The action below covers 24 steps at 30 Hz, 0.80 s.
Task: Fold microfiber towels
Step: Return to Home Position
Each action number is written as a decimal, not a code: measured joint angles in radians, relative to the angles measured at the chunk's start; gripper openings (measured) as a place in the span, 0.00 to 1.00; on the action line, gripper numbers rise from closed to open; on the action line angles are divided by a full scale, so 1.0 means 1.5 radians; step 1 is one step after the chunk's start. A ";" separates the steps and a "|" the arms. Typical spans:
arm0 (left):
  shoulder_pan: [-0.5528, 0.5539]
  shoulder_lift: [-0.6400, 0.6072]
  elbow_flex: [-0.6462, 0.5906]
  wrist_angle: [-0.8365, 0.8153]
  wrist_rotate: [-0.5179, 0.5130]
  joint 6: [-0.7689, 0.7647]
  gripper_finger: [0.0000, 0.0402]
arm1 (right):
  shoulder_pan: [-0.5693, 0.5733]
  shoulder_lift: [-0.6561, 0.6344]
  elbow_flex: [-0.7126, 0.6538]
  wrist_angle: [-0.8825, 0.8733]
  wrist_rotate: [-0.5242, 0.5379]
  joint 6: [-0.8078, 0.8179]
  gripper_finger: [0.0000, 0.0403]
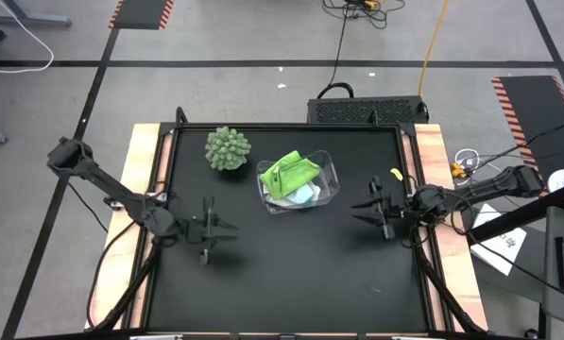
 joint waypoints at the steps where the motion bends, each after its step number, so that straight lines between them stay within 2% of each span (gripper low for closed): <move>1: 0.002 -0.017 -0.009 0.009 0.007 0.000 0.25 | 0.000 -0.007 -0.012 0.003 0.001 0.003 0.27; 3: 0.002 -0.058 -0.034 0.031 0.001 0.000 0.25 | 0.000 -0.020 -0.032 0.027 0.002 0.015 0.25; 10: -0.030 -0.195 -0.116 0.063 -0.105 0.035 0.25 | 0.010 -0.039 -0.040 0.012 -0.001 0.023 0.23; 16: -0.097 -0.275 -0.147 0.077 -0.234 0.113 0.25 | 0.020 -0.043 -0.040 0.008 -0.001 0.010 0.23; 19: -0.112 -0.300 -0.151 0.077 -0.253 0.122 0.25 | 0.020 -0.043 -0.041 0.000 0.000 0.003 0.23; 24: -0.094 -0.312 -0.153 0.053 -0.237 0.153 0.25 | 0.011 -0.043 -0.041 -0.023 0.005 -0.008 0.23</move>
